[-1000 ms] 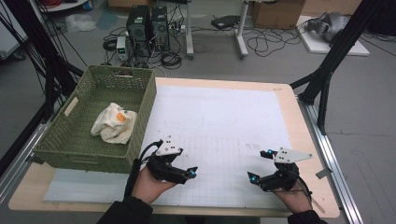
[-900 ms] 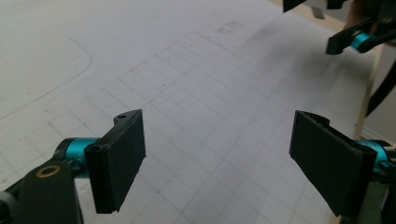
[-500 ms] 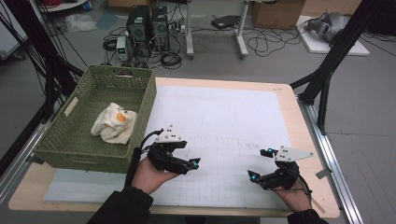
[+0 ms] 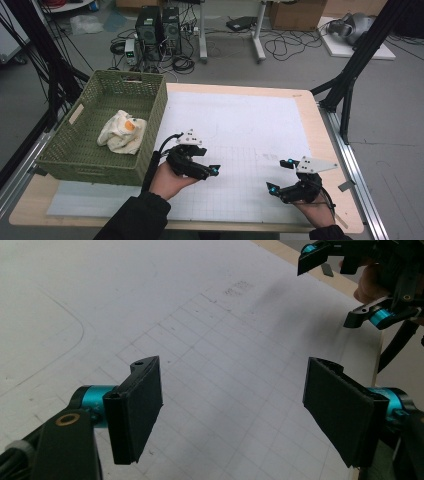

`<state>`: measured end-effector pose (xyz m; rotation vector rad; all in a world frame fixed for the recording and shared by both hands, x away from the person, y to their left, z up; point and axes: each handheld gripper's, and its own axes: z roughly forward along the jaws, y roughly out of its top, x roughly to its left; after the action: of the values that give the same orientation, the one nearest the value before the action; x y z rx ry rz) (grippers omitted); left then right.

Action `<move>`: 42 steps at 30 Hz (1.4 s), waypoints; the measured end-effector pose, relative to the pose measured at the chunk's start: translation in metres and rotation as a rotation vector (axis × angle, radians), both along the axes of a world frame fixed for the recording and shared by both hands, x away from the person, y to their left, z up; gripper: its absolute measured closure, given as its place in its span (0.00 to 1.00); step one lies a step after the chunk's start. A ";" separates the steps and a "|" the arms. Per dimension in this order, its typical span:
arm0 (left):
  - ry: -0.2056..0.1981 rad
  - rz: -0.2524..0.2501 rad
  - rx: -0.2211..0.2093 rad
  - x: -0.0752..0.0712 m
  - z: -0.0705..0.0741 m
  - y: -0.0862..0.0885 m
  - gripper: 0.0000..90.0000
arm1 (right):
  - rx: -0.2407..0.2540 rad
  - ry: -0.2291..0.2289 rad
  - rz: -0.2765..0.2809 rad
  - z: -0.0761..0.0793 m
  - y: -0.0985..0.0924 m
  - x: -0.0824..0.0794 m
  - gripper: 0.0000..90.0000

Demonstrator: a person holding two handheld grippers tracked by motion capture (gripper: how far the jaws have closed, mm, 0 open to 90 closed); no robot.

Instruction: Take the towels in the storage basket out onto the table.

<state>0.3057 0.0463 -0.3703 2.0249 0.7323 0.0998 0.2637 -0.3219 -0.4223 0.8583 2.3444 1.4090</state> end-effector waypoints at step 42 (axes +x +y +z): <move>0.211 0.050 -0.118 0.067 0.074 0.052 0.38 | 0.011 0.002 0.020 0.000 0.000 0.003 0.04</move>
<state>0.3727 0.0979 -0.2960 1.9228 0.8994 -0.1276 0.2664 -0.3215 -0.4224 0.8417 2.3551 1.4308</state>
